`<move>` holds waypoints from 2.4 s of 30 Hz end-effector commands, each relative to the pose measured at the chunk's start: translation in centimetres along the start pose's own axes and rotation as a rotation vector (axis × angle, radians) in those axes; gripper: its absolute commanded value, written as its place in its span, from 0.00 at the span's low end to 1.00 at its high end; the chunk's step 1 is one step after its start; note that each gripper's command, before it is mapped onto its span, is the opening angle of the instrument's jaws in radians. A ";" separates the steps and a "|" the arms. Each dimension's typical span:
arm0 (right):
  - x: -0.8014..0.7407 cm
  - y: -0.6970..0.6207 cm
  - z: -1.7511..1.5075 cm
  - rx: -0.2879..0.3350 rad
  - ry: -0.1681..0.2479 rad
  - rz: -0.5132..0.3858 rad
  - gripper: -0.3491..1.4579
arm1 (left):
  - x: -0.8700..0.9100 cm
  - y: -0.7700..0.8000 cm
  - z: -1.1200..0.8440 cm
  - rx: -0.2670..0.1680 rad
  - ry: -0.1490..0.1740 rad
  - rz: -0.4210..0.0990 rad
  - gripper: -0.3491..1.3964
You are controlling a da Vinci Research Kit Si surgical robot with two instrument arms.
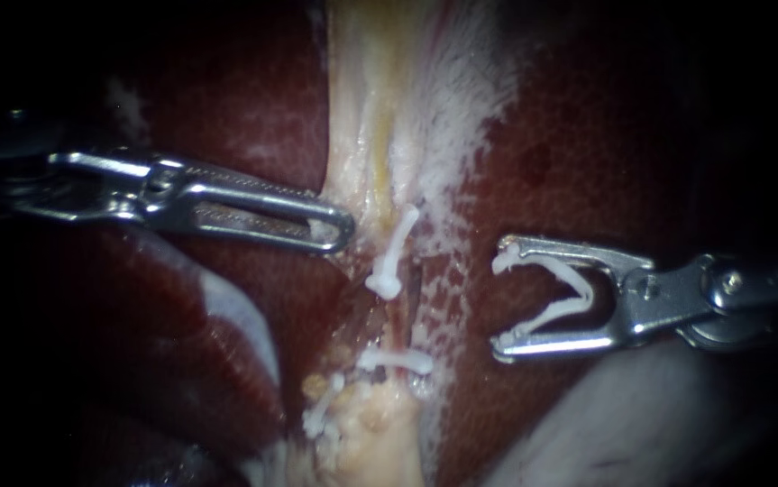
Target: Clipping second clip right tube
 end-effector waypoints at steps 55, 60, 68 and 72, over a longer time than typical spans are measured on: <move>-0.67 -0.14 1.38 0.059 -0.007 0.272 0.52 | -0.62 -0.46 -0.70 -0.019 -0.031 0.017 0.00; -0.67 -0.14 1.38 0.061 -0.007 0.278 0.50 | -0.62 -0.46 -0.70 -0.019 -0.032 0.017 0.00; -0.67 -0.14 1.37 0.116 -0.015 0.298 0.43 | -0.60 -0.45 -0.69 -0.019 -0.031 0.018 0.00; -0.67 -0.16 1.35 0.150 -0.020 0.306 0.40 | -0.60 -0.44 -0.69 -0.019 -0.031 0.019 0.00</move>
